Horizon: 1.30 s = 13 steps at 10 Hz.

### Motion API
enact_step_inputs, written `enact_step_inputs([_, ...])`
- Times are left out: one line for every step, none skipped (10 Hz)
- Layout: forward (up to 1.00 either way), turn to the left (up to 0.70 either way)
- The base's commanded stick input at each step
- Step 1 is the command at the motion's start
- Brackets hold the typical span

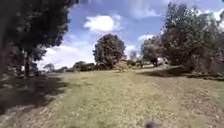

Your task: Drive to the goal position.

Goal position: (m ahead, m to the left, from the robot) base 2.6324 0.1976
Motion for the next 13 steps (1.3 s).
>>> enact_step_inputs([0.7, 0.0])
enact_step_inputs([0.7, 0.0])
enact_step_inputs([0.7, 0.0])
enact_step_inputs([0.7, 0.0])
enact_step_inputs([0.7, 0.0])
enact_step_inputs([0.7, 0.0])
enact_step_inputs([0.7, 0.0])
enact_step_inputs([0.7, 0.2])
enact_step_inputs([0.7, 0.33])
enact_step_inputs([0.7, 0.35])
enact_step_inputs([0.7, 0.35])
enact_step_inputs([0.7, 0.35])
enact_step_inputs([0.7, 0.35])
